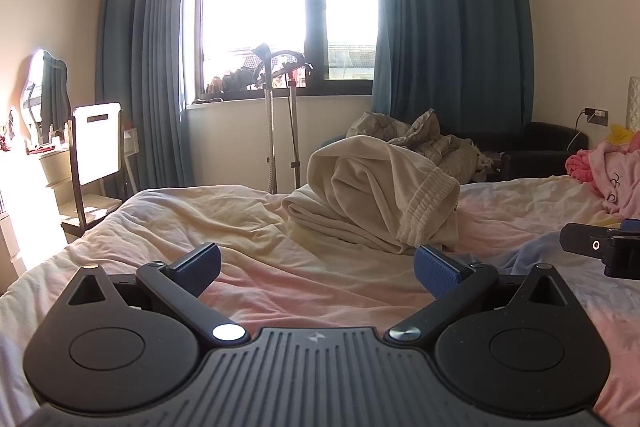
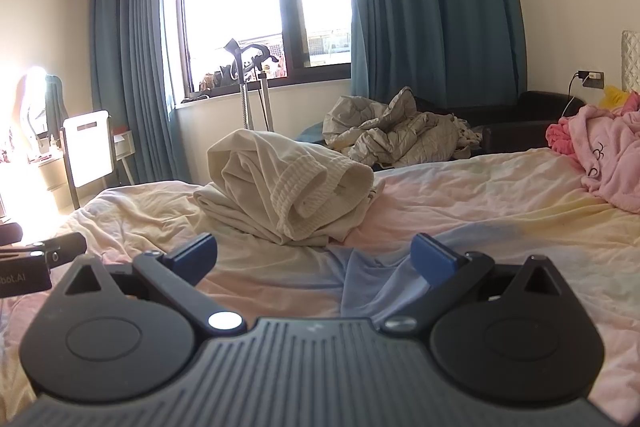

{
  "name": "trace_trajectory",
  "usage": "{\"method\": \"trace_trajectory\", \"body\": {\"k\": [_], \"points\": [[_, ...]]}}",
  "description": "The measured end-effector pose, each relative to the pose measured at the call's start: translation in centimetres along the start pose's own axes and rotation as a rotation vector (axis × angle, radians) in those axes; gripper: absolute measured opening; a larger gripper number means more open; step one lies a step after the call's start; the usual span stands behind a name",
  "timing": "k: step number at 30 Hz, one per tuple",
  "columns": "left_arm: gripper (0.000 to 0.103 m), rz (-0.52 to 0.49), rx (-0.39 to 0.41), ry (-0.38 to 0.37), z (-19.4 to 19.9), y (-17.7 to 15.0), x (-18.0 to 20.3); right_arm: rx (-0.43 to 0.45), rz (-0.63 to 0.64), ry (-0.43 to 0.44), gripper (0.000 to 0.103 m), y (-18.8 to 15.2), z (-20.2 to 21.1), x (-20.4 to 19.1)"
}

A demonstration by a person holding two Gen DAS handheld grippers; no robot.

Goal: Fold clothes

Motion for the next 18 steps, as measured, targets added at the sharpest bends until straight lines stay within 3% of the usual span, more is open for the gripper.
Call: {"method": "trace_trajectory", "body": {"k": [18], "points": [[0.103,-0.008,-0.002,-0.001,-0.11,-0.12,0.27,-0.003,0.000,-0.006,0.103,0.10,0.12,-0.13]]}}
Point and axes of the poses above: each gripper's, at about its wrist camera, not at the fingertips, and z roughly against the way its jaws point, x to its right, y to its top, the point moved 3 cm from there along -z, roughly the way its jaws point, and after that the axes turned 13 degrees about -z, right-handed, at the moved point
